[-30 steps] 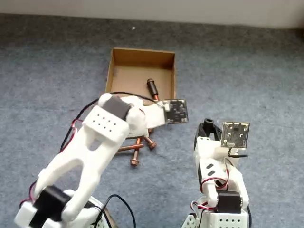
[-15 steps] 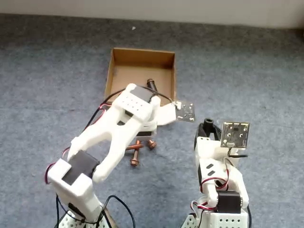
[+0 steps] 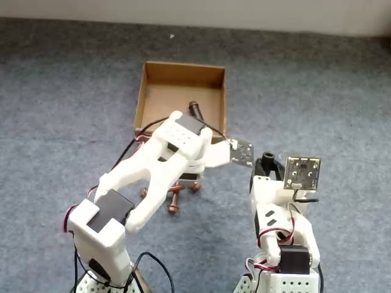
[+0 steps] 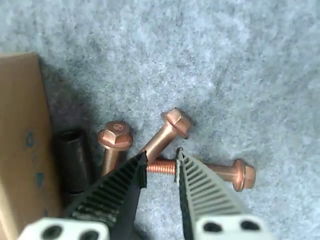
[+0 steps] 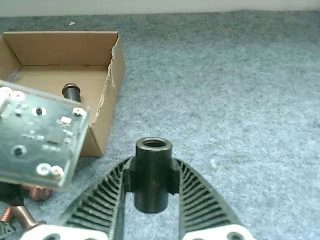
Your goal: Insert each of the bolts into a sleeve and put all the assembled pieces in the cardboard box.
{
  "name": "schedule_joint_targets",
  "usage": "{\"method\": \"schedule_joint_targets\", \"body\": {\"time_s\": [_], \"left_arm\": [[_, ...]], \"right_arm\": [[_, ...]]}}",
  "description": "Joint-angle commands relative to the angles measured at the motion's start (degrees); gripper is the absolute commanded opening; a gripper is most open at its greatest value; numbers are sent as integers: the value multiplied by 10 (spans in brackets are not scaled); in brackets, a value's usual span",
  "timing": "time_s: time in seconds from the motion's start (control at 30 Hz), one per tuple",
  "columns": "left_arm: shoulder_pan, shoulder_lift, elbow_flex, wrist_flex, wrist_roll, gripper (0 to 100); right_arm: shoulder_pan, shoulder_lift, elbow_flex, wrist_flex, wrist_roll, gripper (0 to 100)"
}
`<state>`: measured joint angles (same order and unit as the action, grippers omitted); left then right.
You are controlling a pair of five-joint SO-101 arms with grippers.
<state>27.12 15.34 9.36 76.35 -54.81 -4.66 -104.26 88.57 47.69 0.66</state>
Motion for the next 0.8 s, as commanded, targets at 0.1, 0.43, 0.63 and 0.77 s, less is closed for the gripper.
{"method": "schedule_joint_targets", "body": {"time_s": [0.1, 0.43, 0.63, 0.77], "left_arm": [[19, -1, -5, -1, -7, 129], [17, 48, 10, -49, -7, 128], [15, 109, -68, -11, -4, 126], [18, 116, -76, -9, -3, 123]], "right_arm": [[5, -9, -8, -1, 6, 7], [5, -9, -8, -1, 7, 7], [2, -9, -9, -1, 25, 7], [2, -9, -5, -18, 25, 7]]}}
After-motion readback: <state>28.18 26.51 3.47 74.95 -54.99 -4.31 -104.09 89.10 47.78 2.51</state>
